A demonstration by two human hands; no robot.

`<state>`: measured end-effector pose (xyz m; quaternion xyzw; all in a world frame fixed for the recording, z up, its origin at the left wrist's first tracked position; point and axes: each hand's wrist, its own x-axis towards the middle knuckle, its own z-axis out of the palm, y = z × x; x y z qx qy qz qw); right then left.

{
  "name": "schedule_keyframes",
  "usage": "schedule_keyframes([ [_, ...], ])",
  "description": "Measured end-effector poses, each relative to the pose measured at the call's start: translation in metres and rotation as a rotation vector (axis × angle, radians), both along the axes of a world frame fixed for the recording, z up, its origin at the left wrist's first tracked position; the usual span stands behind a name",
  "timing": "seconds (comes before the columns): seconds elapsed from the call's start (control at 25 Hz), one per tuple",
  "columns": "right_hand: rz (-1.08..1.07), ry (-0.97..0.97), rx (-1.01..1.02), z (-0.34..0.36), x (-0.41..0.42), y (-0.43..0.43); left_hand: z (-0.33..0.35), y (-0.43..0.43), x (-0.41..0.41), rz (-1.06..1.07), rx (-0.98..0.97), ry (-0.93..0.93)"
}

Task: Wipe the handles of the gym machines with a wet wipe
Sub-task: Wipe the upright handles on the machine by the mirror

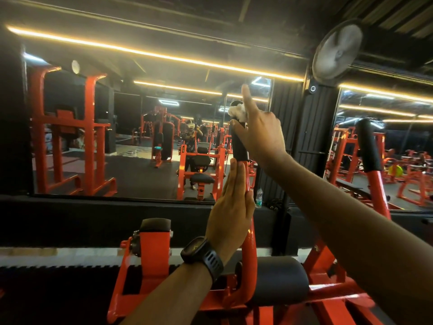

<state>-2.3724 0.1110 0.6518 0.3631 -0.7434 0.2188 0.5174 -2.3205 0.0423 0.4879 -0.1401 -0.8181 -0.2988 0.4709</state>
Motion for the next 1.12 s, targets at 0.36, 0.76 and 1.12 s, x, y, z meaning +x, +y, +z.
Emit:
schedule_keyframes([
  [0.36,0.171,-0.223,-0.384,0.013,-0.001,-0.028,0.003,0.001,0.0,-0.003,0.014,-0.008],
  [0.76,0.567,-0.572,-0.574,0.006,-0.013,-0.009,-0.002,-0.002,-0.004,0.021,-0.01,0.013],
  [1.12,0.733,-0.931,-0.666,-0.019,-0.006,0.014,0.0,-0.001,0.0,0.025,0.008,0.009],
])
